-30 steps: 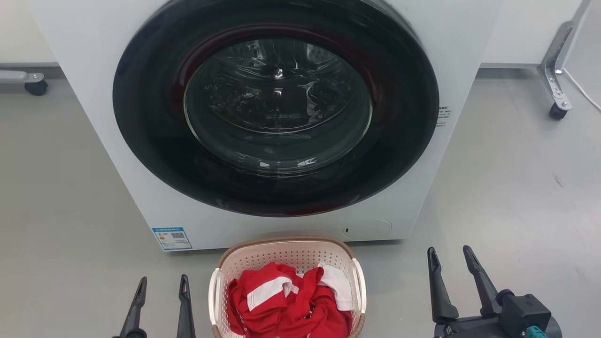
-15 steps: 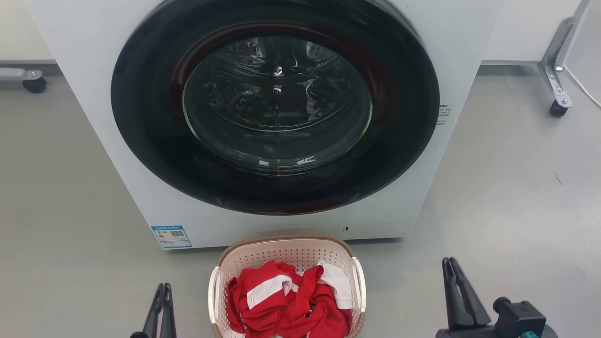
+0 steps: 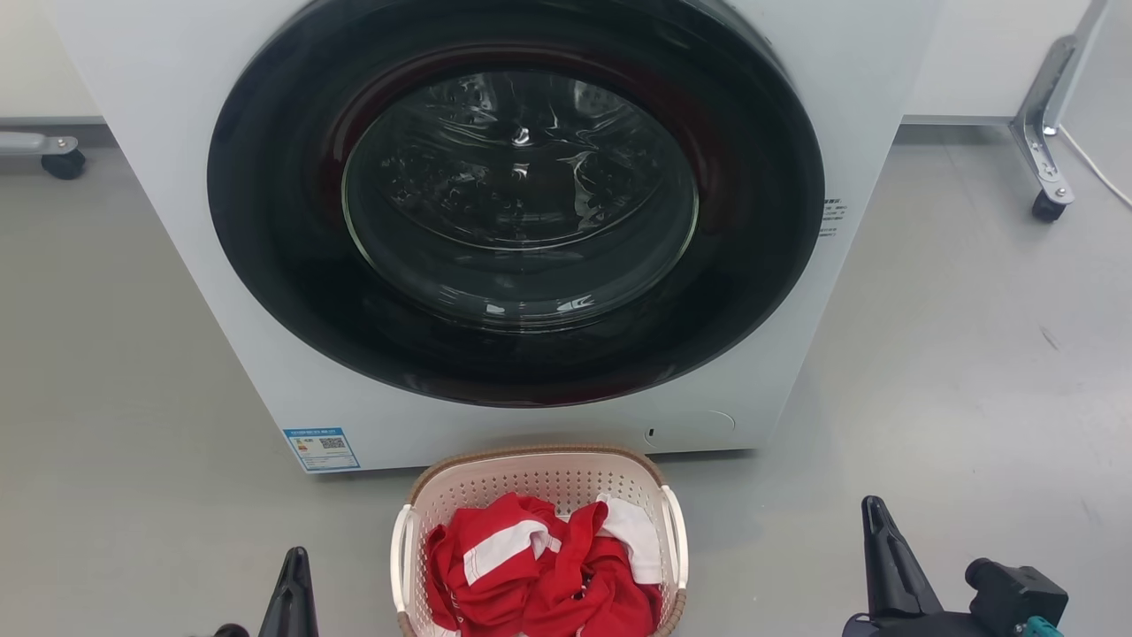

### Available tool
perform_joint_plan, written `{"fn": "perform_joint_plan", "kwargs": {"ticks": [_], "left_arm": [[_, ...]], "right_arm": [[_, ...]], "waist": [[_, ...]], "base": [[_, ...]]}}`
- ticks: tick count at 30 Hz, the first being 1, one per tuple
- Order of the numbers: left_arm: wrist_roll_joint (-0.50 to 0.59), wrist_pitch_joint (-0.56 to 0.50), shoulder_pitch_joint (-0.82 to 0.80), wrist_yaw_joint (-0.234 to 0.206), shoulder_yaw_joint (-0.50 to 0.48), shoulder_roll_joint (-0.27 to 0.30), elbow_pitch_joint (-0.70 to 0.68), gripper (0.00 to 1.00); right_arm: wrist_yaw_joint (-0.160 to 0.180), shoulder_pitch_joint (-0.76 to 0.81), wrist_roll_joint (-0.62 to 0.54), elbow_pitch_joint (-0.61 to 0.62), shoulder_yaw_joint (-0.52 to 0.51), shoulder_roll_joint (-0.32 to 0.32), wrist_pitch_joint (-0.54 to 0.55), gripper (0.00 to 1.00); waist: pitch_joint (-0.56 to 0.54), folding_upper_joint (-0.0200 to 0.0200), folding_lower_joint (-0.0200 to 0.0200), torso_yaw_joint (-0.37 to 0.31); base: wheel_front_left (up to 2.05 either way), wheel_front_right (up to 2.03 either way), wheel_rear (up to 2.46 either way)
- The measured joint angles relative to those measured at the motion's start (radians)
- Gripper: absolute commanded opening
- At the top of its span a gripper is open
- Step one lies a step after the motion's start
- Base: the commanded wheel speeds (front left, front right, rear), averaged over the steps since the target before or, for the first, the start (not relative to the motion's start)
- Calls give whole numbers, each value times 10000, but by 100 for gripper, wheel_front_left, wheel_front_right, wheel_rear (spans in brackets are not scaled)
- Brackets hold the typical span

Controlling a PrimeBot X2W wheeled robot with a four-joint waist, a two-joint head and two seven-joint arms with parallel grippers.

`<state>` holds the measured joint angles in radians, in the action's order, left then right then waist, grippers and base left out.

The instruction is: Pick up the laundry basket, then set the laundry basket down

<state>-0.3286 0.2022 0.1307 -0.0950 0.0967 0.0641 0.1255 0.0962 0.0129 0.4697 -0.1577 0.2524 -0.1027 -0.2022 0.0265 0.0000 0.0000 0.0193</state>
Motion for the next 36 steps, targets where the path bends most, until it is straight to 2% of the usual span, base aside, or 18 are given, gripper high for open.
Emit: {"fn": "perform_joint_plan", "kwargs": {"ticks": [36], "left_arm": [[-5363,-1371,-772,876,-830,-52,696,0]], "right_arm": [[-882,-287,4709,-550,-1616,244,1384,0]], "waist": [[-104,0,0,-78]], "base": [[0,0,0]]}}
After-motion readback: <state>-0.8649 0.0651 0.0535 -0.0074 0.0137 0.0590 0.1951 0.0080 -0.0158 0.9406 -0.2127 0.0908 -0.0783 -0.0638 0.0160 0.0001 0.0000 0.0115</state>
